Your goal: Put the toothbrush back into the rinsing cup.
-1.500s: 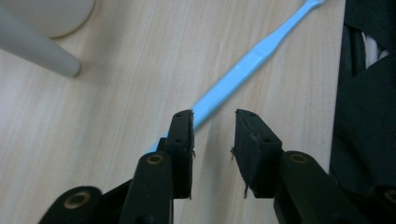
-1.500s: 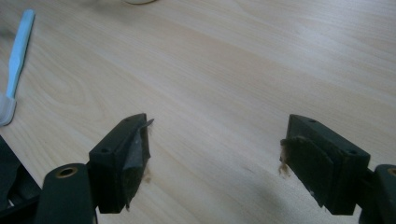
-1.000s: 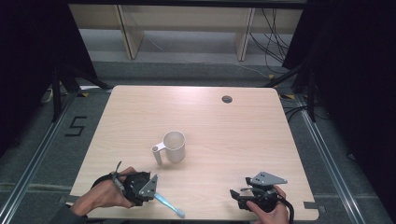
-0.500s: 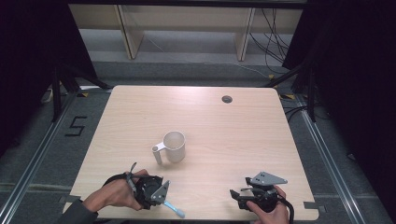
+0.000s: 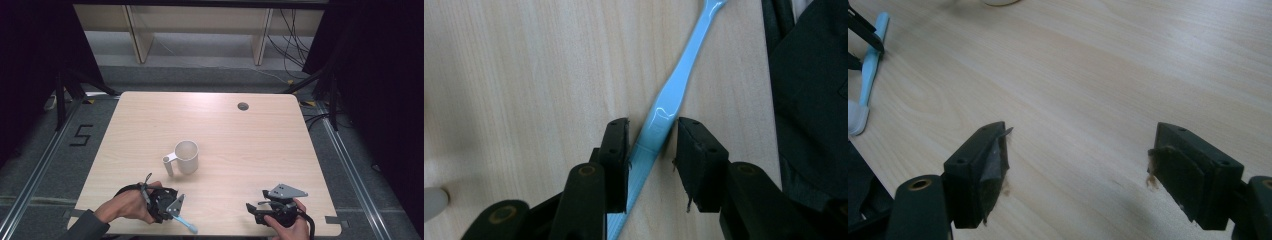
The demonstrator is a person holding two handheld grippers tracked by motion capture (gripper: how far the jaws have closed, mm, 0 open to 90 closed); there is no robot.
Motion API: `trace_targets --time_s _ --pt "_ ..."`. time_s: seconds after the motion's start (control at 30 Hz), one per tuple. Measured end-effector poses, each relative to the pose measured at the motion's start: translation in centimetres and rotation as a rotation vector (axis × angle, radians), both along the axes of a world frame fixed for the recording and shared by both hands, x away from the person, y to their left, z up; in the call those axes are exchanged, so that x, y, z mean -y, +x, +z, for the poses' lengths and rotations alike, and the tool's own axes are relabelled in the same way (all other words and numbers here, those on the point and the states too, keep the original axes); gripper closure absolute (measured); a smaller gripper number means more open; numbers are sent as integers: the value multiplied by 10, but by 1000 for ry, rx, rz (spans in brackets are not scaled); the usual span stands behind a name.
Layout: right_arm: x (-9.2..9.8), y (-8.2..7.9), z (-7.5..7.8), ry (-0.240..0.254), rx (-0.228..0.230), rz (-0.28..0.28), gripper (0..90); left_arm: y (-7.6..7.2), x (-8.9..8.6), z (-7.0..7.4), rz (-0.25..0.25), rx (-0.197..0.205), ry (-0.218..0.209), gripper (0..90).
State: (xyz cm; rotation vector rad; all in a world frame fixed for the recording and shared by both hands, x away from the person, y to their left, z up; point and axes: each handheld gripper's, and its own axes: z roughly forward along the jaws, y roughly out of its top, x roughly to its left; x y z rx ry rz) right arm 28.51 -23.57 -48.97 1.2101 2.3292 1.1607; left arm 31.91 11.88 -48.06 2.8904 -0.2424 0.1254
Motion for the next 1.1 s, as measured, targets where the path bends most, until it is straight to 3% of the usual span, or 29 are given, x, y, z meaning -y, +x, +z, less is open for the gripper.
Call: trace_targets --time_s 0.13,0.17,0.2,0.27,0.3,0.33,0.4,0.43,0.5,0.57,0.7,0.9,1.03,1.07,1.1 --pt "0 0 0 2 -1 0 235 -1 3 -1 14 -33 -2 680" --pt "0 0 0 3 -1 1 235 2 5 1 -15 -32 35 689" --pt "0 0 0 3 -1 1 235 1 6 -1 12 -54 14 700" --pt "0 0 0 4 -3 0 235 1 6 -1 13 -64 17 718" --pt "-1 -1 1 3 -15 -9 235 4 7 1 -10 -59 45 718" --pt "-1 -1 1 3 -13 -8 235 4 7 -1 22 -87 23 724" --pt "0 -1 1 3 -13 -8 235 7 7 1 2 -83 47 733" --pt "-1 -1 1 4 -18 -9 235 6 8 -1 36 -109 29 745" --pt "-1 -1 1 4 -14 -9 235 6 8 -1 39 -111 35 754" --pt "-1 -1 1 5 -14 -8 235 8 10 1 25 -102 70 764" --pt "-1 -1 1 2 -11 -12 235 9 13 1 66 -117 85 768" --pt "-1 -1 1 3 -13 -12 235 6 19 1 106 -97 118 770" --pt "-1 -1 1 -4 -18 -9 235 6 19 1 129 -103 116 775" --pt "-2 -3 1 11 -38 -16 235 6 19 1 138 -105 112 777" --pt "-1 -1 1 -1 -16 -8 235 6 18 1 147 -111 103 777"
